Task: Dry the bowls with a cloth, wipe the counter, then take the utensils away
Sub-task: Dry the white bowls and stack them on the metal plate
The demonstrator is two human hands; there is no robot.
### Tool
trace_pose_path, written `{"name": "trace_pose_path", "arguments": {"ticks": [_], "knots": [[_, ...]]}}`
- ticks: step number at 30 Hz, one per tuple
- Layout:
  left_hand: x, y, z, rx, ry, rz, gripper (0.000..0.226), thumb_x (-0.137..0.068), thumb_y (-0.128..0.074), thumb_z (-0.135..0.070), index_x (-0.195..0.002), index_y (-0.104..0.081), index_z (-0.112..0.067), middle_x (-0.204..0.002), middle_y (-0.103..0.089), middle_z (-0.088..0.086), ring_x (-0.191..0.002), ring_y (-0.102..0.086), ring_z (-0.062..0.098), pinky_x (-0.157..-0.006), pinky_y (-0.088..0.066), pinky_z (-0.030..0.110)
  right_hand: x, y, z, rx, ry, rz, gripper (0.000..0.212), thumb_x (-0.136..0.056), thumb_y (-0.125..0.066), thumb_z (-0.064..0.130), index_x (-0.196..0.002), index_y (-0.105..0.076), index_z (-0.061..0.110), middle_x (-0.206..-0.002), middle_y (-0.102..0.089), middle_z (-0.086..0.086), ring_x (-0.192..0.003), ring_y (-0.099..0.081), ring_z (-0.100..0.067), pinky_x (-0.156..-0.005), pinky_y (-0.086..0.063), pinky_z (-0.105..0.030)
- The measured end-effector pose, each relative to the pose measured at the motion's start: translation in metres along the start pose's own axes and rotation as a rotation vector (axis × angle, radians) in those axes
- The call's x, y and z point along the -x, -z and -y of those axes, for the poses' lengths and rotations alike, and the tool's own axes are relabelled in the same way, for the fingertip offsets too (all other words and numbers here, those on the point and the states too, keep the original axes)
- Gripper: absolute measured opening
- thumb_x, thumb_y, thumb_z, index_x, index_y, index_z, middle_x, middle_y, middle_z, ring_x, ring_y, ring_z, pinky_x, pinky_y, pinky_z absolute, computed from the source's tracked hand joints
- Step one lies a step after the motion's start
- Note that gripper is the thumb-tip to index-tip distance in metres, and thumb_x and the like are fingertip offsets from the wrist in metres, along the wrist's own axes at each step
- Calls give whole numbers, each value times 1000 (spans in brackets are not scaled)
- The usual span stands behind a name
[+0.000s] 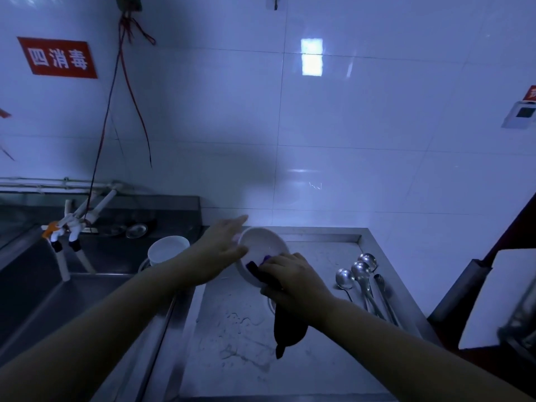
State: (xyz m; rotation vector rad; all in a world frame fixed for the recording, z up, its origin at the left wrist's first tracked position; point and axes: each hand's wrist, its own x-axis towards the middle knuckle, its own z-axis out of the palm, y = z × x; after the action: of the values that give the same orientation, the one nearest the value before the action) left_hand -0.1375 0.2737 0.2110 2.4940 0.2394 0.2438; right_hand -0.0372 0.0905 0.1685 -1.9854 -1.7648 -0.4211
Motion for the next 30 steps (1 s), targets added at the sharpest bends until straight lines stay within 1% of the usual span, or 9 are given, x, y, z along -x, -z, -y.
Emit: {"name": "trace_pose_path", "arguments": {"ticks": [2, 4, 8, 12, 14, 16, 19, 24, 30], "knots": [[5, 8, 2, -353, -251, -8, 48, -92, -49, -24, -139, -38, -29, -145, -34, -8, -136, -16, 4, -112, -18, 31, 1, 4, -5, -55, -34, 39, 34, -75, -76, 19, -106, -67, 9, -99, -70, -8, -89, -64, -24, -82, -48, -38], [6, 12, 2, -578, -441, 55, 39, -92, -48, -22, -130, -49, -30, -139, -45, -11, -136, -21, 3, -111, -13, 27, 1, 7, -10, -138, -69, 55, 35, -77, -74, 19, -110, -66, 8, -103, -69, -8, -93, -62, -21, -85, -43, -29], [4, 10, -3, -680, -445, 95, 24, -90, -54, -31, -112, -61, -25, -115, -61, -8, -116, -49, 9, -103, -36, 25, -3, 17, -11, -222, -92, -11, 44, -72, -79, 16, -113, -65, 6, -104, -67, -9, -94, -60, -20, -83, -47, -28], [16, 11, 3, -60, -157, 107, 1, -88, -61, -20, -90, -62, -21, -93, -64, -5, -89, -60, 10, -79, -50, 29, -3, 30, -19, -532, -378, -403, 48, -73, -76, 1, -111, -62, 26, -105, -65, 5, -97, -61, -6, -85, -46, -16], [22, 5, 2, 294, -23, 63, 5, -89, -59, -12, -90, -64, -14, -90, -67, 2, -85, -63, 13, -76, -52, 27, -7, 38, -23, -615, -481, -542, 38, -81, -71, 10, -106, -60, 35, -101, -64, 15, -93, -60, 4, -81, -44, -10], [24, -6, -6, 625, 55, 10, 9, -89, -57, -6, -90, -64, -11, -84, -69, 2, -81, -64, 13, -70, -52, 21, -14, 40, -19, -587, -469, -582, 25, -87, -64, 28, -110, -58, 33, -104, -61, 16, -97, -57, 5, -81, -42, -7], [21, -23, -23, 987, 90, -31, 16, -80, -58, -11, -94, -65, -8, -88, -71, 8, -81, -66, 20, -70, -54, 26, -24, 28, -7, -578, -444, -515, 44, -93, -46, 48, -126, -54, 20, -120, -53, 9, -115, -50, -7, -98, -40, -18], [11, -34, -37, 1234, 119, -114, 29, -75, -55, -16, -103, -64, -12, -94, -72, 3, -87, -69, 17, -67, -56, 25, -37, 10, 11, -407, -412, -576, 31, -94, -45, 29, -121, -60, 23, -124, -53, 3, -118, -44, -16, -98, -43, -43], [10, -31, -40, 1245, 69, -147, 40, -86, -44, 9, -96, -72, -18, -101, -69, 15, -94, -65, 26, -77, -57, 32, -45, 3, 21, -124, -357, -600, 32, -91, -46, 36, -112, -68, 24, -123, -57, -3, -116, -45, -18, -95, -40, -38]]}}
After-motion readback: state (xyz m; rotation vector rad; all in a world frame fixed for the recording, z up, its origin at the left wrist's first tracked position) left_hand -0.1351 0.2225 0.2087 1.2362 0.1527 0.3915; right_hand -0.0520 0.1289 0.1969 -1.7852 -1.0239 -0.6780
